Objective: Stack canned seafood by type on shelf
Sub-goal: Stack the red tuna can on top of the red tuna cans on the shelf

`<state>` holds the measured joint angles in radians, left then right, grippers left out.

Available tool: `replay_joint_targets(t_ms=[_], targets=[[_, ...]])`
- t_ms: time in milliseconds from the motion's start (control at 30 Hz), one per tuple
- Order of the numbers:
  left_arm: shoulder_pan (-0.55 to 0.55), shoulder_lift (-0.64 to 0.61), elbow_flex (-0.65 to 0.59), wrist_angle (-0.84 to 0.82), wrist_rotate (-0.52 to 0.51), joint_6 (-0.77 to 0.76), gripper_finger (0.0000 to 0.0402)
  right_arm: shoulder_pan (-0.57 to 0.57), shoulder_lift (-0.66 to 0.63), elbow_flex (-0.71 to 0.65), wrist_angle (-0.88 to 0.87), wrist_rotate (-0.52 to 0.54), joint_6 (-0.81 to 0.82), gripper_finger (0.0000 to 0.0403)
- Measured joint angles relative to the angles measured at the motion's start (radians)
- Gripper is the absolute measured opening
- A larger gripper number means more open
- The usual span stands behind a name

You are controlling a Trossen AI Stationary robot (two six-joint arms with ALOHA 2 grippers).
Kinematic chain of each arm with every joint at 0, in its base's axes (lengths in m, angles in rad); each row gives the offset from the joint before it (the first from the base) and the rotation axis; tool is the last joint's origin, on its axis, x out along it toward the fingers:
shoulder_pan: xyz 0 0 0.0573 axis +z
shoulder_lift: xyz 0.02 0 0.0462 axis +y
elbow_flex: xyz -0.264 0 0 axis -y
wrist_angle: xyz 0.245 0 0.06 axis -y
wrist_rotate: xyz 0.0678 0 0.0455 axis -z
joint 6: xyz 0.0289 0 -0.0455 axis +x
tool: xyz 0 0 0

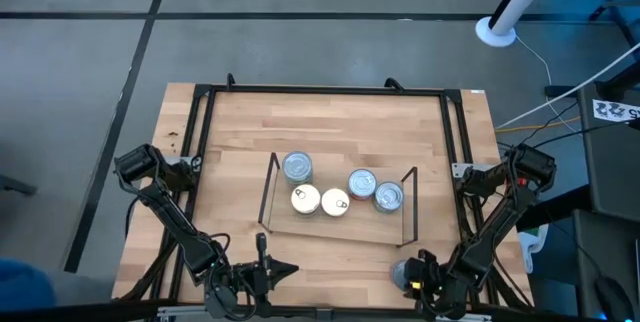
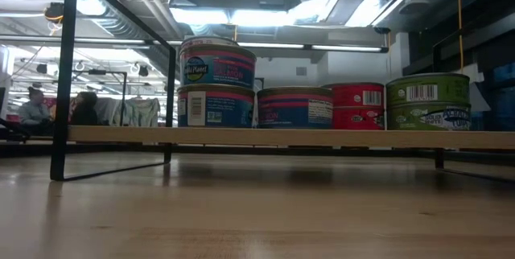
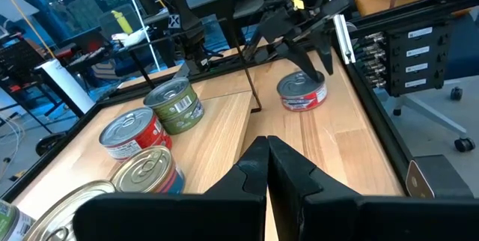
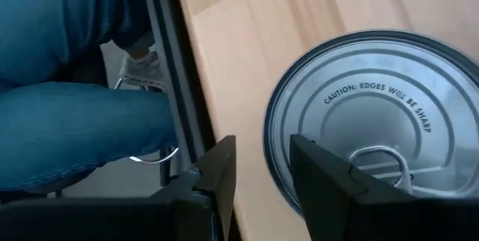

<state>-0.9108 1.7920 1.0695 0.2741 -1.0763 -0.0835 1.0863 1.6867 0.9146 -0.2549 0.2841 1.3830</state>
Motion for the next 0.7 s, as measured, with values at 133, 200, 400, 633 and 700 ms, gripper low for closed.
replay_joint_targets(t_ms=[133, 200, 400, 633, 700], targets=[[0.002, 0.000, 0.000, 0.001, 0.000, 0.000, 0.0001, 0.000, -0.003, 0.000, 0.025, 0.011, 0.000, 0.0127], [0.007, 0.000, 0.000, 0.002, 0.009, 0.000, 0.0001, 0.000, -0.014, 0.000, 0.026, 0.012, 0.000, 0.0127], [0.033, 0.000, 0.000, 0.005, 0.082, 0.000, 0.0001, 0.000, -0.064, 0.000, 0.020, 0.040, -0.001, 0.0127], [0.051, 0.000, 0.000, 0.005, 0.109, 0.000, 0.0001, 0.000, -0.126, 0.002, -0.022, 0.004, -0.001, 0.0127], [0.050, 0.000, 0.000, 0.003, 0.109, 0.000, 0.0001, 0.000, -0.144, 0.002, -0.073, -0.045, 0.002, 0.0127]])
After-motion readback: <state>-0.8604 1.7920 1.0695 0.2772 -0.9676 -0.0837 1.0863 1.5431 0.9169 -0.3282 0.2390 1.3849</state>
